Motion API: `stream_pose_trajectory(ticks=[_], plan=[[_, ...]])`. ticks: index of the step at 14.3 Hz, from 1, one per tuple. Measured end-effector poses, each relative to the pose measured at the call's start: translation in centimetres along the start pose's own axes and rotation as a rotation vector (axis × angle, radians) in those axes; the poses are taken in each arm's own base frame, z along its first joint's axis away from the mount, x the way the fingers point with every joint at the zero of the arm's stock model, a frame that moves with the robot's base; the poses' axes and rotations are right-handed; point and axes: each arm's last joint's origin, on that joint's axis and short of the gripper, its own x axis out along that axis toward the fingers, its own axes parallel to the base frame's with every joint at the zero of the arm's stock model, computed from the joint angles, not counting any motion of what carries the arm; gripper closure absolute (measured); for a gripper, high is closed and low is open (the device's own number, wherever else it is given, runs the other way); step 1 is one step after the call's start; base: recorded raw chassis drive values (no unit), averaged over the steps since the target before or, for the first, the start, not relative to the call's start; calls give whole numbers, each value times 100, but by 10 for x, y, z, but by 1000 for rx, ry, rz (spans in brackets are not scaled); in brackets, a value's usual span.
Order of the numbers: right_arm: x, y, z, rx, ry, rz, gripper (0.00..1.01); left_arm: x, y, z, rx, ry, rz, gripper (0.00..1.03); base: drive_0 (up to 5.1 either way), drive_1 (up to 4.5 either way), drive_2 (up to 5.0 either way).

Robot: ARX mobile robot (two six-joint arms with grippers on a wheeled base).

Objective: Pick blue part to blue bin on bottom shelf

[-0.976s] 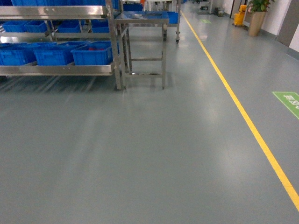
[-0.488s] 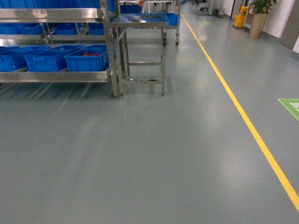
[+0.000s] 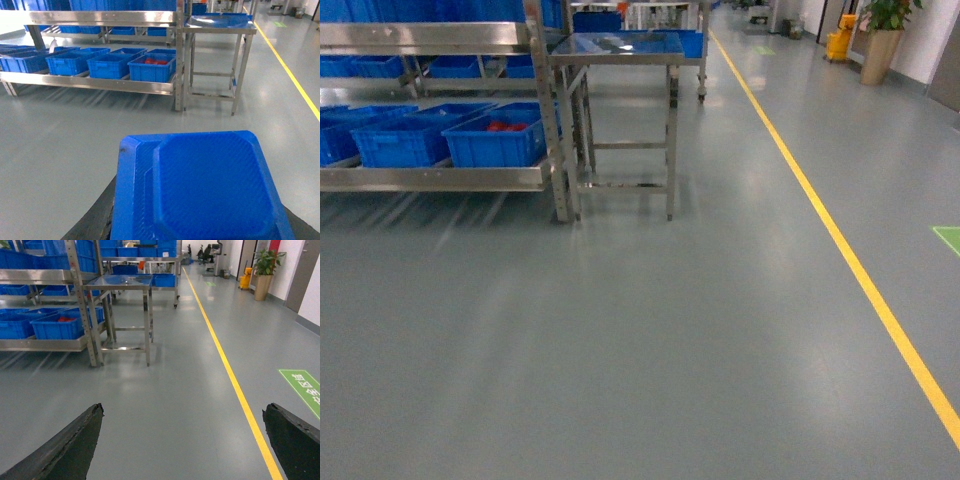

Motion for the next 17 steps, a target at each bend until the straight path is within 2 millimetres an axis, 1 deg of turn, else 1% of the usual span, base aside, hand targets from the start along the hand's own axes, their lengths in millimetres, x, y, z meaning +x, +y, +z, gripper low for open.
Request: stream_pose_trajectory(ticks=[17], plan=[[0, 0, 0, 0, 2, 0, 3, 0, 0, 0, 1, 1, 0, 59, -9, 395, -414]])
